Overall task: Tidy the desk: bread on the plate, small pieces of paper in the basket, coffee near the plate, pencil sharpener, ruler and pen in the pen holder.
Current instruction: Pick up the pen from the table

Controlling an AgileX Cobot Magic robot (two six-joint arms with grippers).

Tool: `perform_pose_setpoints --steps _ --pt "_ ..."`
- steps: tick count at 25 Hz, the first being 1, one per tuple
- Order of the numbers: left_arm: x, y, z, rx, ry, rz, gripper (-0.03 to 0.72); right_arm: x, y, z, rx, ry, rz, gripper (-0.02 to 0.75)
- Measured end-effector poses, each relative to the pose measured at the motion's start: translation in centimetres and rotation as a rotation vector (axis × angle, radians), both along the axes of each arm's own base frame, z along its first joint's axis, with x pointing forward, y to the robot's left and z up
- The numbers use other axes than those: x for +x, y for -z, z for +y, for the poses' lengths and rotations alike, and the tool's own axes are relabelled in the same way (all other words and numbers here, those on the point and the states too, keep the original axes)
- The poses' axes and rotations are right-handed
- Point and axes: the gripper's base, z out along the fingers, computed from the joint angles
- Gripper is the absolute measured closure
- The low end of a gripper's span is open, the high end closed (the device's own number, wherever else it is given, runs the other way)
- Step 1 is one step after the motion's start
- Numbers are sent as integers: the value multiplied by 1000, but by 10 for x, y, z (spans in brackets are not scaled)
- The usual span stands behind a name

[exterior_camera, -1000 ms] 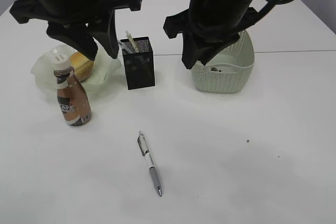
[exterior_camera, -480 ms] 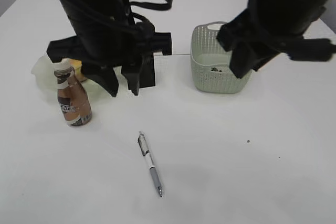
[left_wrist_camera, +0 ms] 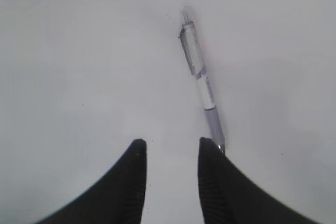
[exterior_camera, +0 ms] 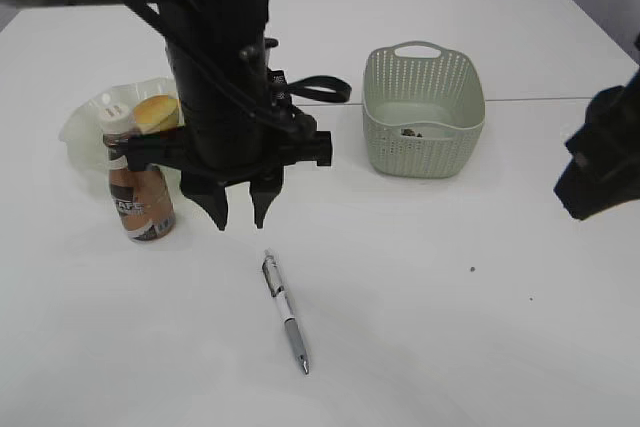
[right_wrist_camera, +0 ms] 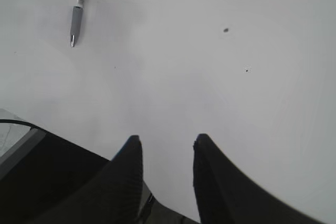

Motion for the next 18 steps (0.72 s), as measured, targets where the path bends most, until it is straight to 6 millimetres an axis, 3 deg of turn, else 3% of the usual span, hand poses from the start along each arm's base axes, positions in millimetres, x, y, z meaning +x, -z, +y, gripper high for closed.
perform_pose_setpoints --steps 5,11,18 --pt "5 40 -9 33 -69 90 439 -17 1 -8 21 5 1 491" --pt "9 85 -16 78 -89 179 439 -19 5 -9 15 7 13 491" --pt "14 99 -24 16 -93 151 439 -19 5 -9 15 7 13 491"
